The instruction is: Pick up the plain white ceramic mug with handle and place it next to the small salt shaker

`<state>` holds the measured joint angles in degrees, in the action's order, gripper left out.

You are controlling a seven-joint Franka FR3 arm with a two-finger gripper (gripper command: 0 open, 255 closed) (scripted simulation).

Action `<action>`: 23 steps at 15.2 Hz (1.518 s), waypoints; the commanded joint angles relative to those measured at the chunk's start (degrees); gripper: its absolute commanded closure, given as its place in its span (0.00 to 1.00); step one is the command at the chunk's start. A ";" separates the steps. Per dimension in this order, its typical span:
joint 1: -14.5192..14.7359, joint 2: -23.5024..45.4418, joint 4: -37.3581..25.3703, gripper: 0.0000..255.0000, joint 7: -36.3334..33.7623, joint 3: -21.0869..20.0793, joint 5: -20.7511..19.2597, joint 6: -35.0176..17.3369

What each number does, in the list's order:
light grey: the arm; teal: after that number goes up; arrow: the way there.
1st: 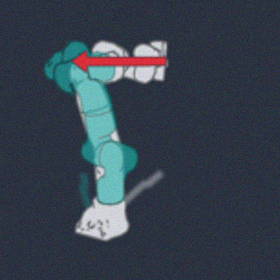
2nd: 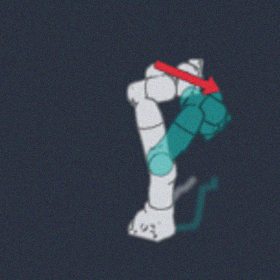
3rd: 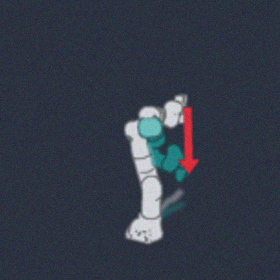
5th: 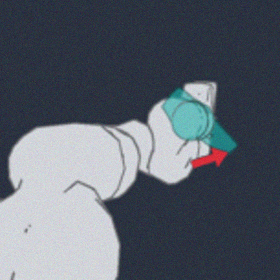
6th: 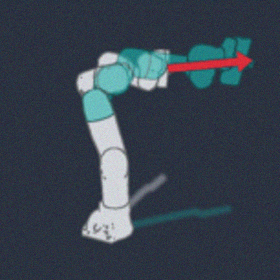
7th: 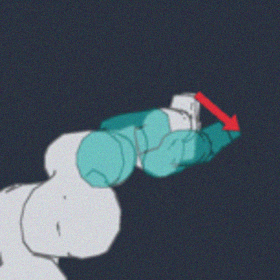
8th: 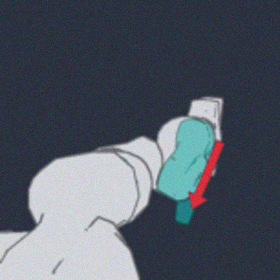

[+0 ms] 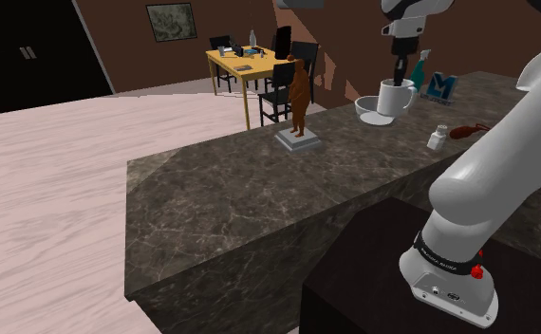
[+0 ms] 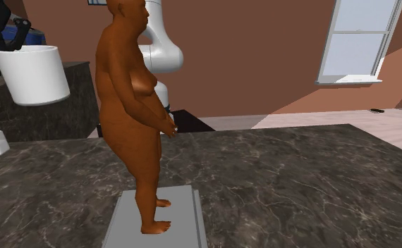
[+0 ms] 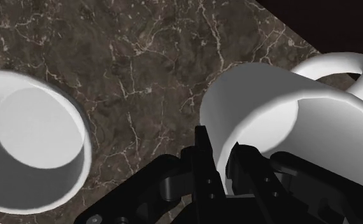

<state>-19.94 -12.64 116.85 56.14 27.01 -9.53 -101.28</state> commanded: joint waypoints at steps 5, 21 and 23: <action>-0.60 0.50 3.11 1.00 1.17 1.10 -0.26 -3.75; -0.80 4.45 12.04 1.00 1.55 2.47 0.59 -16.35; -0.81 5.20 12.95 1.00 1.70 2.65 0.84 -17.95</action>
<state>-20.74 -7.86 129.29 57.74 29.55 -8.83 -118.28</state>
